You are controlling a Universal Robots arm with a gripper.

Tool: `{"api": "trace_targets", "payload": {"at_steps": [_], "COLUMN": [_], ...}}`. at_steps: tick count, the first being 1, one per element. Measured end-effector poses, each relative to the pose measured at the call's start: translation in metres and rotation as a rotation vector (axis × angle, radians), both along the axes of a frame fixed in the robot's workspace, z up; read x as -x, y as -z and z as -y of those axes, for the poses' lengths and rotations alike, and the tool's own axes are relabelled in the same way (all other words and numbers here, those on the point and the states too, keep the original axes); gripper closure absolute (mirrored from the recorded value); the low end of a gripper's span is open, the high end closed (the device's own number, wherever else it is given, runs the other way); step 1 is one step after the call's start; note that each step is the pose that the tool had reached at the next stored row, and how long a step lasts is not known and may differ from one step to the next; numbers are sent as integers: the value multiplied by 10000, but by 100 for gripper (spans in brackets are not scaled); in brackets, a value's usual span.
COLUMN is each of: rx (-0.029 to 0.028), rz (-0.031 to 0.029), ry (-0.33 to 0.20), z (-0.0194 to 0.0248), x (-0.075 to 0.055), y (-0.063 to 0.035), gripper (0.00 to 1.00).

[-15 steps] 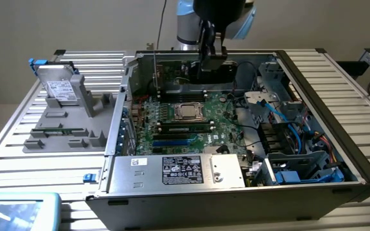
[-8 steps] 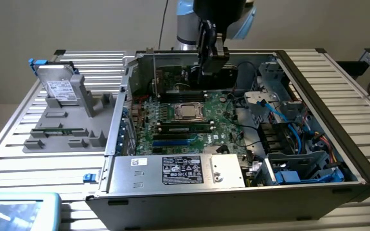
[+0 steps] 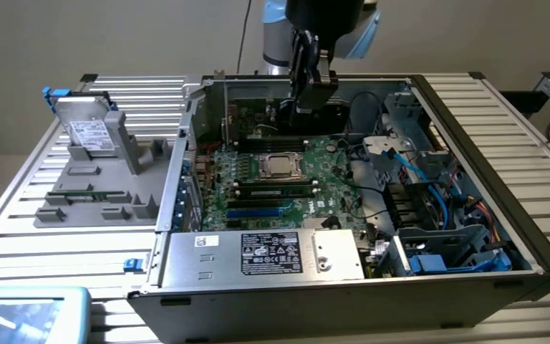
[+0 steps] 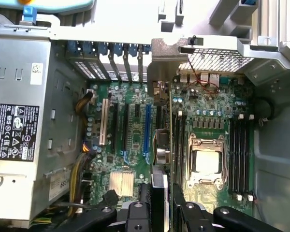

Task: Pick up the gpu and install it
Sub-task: 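Insert the gpu into the slot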

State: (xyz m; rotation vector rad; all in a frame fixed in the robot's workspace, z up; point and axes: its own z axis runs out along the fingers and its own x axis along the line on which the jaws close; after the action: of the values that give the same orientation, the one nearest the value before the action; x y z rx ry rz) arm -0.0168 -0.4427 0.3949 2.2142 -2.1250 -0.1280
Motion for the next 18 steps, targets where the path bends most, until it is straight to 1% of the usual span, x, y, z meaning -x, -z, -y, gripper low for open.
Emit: {"api": "trace_targets", "payload": {"at_steps": [4,5,6,7,8,9,11,15,18], "rx": [-1,9,64,191,345,403,454,496,572], "rz": [0,0,2,9,14,14,14,34,90], "ry": [-1,0,-1,-1,-1,-1,-1,42,61], "z": [0,0,0,-1,-3,-3,-5,-17,-29], "x": [0,0,-1,-1,0,-1,0,8,12], "y": [1,1,1,0,1,1,4,45,68], "gripper": [72,72,72,72,72,72,72,72,72]}}
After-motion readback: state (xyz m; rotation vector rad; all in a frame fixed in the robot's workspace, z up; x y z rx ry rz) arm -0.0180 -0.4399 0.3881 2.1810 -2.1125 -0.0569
